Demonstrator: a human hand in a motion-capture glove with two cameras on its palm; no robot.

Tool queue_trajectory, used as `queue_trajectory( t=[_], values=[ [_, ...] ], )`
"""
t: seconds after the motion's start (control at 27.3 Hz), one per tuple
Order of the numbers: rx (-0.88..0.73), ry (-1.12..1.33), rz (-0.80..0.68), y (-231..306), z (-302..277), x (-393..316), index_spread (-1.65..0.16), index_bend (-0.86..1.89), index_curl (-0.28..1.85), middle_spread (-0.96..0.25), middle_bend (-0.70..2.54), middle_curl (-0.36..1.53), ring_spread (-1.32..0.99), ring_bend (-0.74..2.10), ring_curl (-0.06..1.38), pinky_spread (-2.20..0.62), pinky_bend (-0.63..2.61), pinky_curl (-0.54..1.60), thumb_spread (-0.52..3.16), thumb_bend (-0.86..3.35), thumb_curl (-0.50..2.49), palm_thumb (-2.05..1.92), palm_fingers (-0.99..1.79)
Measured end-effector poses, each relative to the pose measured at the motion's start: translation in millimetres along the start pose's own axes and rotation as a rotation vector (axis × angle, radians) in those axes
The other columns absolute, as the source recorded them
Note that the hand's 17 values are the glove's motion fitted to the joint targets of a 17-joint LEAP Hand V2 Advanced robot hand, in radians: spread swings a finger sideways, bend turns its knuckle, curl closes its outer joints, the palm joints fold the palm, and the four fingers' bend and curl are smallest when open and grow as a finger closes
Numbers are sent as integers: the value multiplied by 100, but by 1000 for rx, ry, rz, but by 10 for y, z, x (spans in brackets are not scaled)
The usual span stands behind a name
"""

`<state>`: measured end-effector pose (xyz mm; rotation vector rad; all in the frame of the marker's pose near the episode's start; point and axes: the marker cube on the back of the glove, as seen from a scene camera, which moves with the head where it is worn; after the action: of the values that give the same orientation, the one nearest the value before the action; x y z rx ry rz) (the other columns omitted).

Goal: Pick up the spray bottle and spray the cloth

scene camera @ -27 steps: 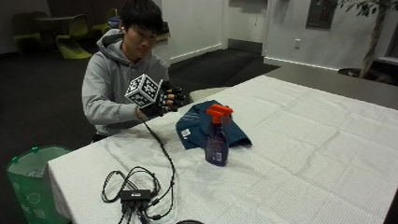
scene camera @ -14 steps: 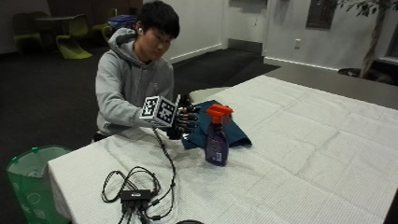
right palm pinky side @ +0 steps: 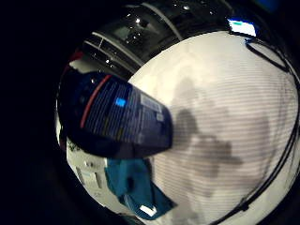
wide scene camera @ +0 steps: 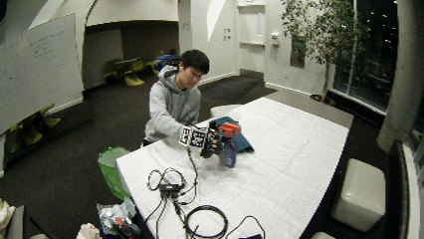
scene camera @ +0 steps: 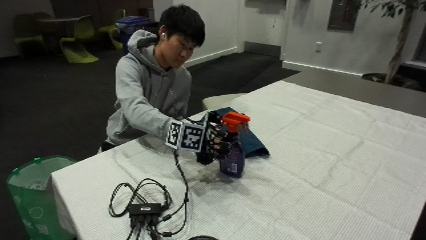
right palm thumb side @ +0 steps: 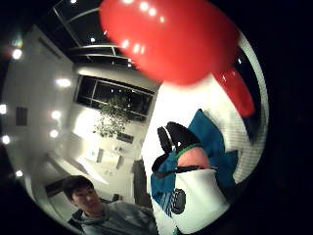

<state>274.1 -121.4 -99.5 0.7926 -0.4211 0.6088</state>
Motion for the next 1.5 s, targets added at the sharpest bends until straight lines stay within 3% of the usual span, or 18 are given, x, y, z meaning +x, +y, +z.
queue_trajectory(
  t=[0.26, 0.33, 0.48, 0.55, 0.92, 1.03, 1.5],
  values=[
    [36, -128, 103, -246, 171, -22, -31, 10, 11, 3, 23, 30, 3, 44, 30, 21, 56, 34, 93, -2, 37, 73, 15],
    [49, -143, 121, -308, 206, -40, -31, 10, 11, 3, 27, 31, 2, 51, 31, 19, 55, 33, 92, -2, 37, 73, 32],
    [38, -156, 153, -383, 287, -106, -26, 31, 19, -1, 42, 35, -4, 57, 30, 11, 37, 26, 90, -2, 37, 75, 98],
    [2, -150, 160, -408, 333, -144, -24, 34, 23, -2, 45, 37, -7, 58, 31, 8, 29, 25, 89, -1, 38, 78, 109],
    [-467, -87, 170, -540, 462, -314, -19, 45, 38, -8, 67, 47, -14, 56, 39, -1, 6, 22, 90, 5, 42, 99, 122],
    [-542, -33, 138, -520, 501, -365, -18, 42, 39, -8, 68, 48, -14, 65, 41, -5, 19, 25, 89, 3, 43, 100, 137],
    [-1047, 463, 3, 101, 351, -1266, -19, 51, 47, -10, 68, 50, -17, 71, 45, -15, 30, 33, 69, -2, 52, 97, 141]
  ],
)
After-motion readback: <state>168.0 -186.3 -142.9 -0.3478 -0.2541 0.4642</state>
